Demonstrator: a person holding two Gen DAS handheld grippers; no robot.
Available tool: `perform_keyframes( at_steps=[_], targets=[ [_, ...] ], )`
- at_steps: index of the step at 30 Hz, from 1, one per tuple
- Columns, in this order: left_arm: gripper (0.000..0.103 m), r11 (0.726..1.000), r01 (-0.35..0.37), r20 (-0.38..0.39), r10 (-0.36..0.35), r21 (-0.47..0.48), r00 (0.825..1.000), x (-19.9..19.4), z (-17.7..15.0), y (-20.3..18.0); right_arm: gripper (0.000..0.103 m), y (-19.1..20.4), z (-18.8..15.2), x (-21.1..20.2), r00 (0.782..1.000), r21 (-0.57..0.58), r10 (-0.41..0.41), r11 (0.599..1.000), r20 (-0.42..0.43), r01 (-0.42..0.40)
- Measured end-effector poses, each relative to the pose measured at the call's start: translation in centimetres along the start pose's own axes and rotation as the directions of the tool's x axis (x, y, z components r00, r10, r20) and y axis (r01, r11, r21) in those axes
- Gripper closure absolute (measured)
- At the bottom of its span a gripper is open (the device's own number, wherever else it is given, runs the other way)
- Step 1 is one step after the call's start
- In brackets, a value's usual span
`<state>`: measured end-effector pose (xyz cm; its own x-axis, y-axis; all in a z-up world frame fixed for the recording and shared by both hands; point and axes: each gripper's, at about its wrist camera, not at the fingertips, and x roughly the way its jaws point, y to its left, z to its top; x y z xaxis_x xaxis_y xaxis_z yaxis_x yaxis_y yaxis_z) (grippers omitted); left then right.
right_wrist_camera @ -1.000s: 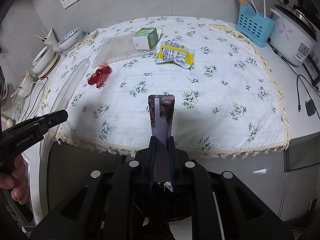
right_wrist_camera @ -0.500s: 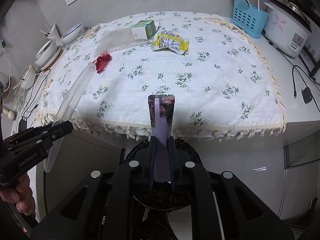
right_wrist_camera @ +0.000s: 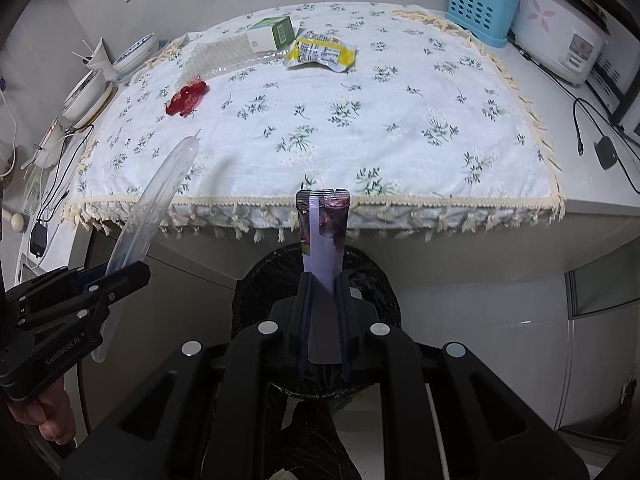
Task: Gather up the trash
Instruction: 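Carry the tube and purple packet down toward the black trash bin, then open the left gripper over the bin while the right gripper releases the purple packet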
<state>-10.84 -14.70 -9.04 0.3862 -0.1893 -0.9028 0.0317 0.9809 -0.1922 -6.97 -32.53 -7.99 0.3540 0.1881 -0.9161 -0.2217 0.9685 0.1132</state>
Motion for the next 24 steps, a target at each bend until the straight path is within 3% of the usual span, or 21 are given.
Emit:
perform_keyframes(
  at_steps=[9,24],
  targets=[
    [0.078,0.999,-0.011,-0.073,0.014,0.032,0.997,3.3,-2.2,-0.6,0.092,-0.8,-2.4,1.7,0.999,0.013,-0.011,1.000,-0.030,0.011],
    [0.078,0.998,-0.035,-0.210,0.044,0.046,0.977,10.0,-5.3,0.0,0.092,-1.1,-6.1,7.1,0.993,0.013,-0.014,1.000,-0.120,0.016]
  ],
)
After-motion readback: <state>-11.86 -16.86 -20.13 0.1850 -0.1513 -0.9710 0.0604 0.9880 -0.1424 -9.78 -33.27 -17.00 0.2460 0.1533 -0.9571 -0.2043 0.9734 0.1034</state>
